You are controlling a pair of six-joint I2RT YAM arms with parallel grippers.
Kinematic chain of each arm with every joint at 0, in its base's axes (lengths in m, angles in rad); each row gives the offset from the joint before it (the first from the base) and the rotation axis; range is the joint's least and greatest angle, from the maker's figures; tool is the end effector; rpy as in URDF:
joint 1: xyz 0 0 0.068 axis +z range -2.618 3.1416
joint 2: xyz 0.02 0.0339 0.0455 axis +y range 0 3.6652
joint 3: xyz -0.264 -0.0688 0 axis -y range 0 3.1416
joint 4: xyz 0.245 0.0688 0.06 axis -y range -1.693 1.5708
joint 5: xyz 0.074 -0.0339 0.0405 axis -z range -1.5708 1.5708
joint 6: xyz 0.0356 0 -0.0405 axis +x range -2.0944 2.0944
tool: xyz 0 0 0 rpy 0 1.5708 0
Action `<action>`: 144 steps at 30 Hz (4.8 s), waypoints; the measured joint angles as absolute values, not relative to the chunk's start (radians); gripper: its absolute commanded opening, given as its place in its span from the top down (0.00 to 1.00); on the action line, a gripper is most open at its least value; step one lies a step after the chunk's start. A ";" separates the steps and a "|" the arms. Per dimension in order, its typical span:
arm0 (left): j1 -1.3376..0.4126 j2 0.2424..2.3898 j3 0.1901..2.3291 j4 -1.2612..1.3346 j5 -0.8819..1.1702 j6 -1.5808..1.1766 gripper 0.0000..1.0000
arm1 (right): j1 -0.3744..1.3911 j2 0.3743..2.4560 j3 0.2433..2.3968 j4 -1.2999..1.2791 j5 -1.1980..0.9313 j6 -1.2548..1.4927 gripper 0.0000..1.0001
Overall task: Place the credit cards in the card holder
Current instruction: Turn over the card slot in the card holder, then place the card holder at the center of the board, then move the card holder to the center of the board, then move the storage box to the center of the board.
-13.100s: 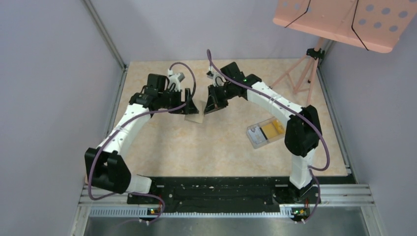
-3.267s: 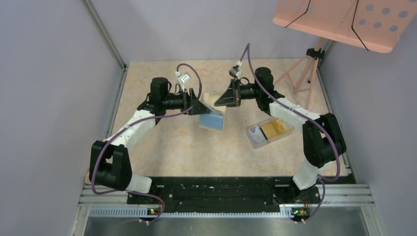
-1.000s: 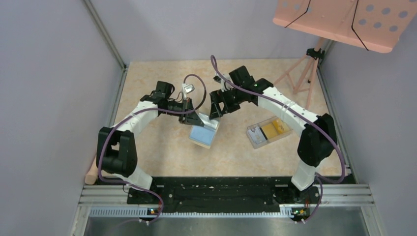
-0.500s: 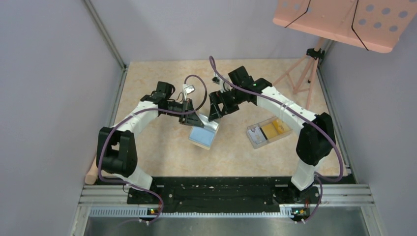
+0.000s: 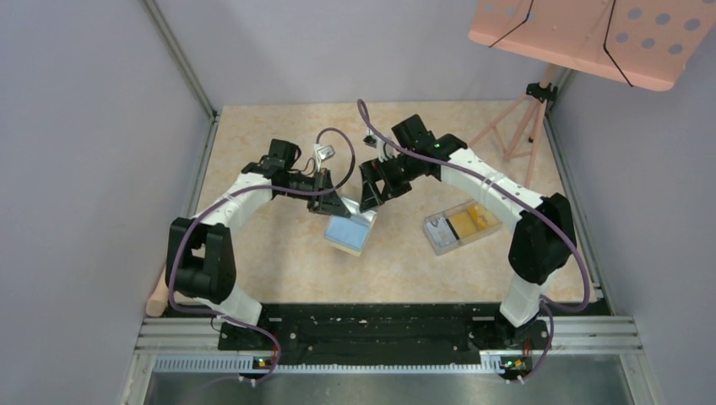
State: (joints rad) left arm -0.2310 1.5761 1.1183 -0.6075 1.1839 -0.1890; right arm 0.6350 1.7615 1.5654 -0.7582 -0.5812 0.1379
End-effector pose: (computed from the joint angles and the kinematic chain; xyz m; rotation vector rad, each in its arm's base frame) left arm 0.2942 -0.1031 0.2465 0.4649 2.3794 -1.6994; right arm 0.2960 0.2423 0.2992 -0.8793 2.4584 1.0319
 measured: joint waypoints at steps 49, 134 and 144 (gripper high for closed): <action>-0.276 1.568 1.147 -0.628 1.049 -0.187 0.46 | 0.569 1.811 1.509 -0.638 -0.940 0.242 1.00; -0.271 1.970 1.257 -0.646 0.700 -0.230 0.43 | -0.014 1.557 1.159 -0.832 0.166 0.394 0.48; -0.273 1.912 1.257 -0.697 0.635 -0.210 0.43 | -0.031 1.674 1.187 -0.818 0.113 0.313 0.75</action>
